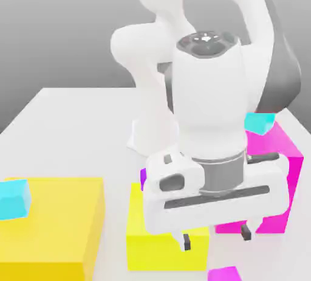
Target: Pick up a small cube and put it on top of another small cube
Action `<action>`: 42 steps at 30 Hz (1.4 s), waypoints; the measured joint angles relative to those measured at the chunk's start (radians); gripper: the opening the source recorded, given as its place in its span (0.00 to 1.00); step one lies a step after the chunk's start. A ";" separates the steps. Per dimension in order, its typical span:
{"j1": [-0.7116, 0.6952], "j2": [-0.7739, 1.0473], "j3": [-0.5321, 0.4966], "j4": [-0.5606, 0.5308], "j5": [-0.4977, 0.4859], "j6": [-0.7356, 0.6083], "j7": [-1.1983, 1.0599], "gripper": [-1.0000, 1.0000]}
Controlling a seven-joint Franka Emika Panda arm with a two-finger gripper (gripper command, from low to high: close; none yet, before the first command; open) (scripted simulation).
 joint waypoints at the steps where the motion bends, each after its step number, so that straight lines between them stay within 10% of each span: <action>1: 0.017 0.032 0.002 0.000 -0.018 0.016 0.018 0.50; 5: -0.002 0.194 0.054 0.029 0.022 0.130 -0.004 0.50; 6: -0.009 0.218 0.064 0.035 0.030 0.147 -0.009 0.00; 19: 0.022 0.025 -0.042 -0.005 -0.028 0.003 0.117 0.00; 42: -0.195 -0.376 -0.331 -0.057 -0.245 -0.245 1.259 0.00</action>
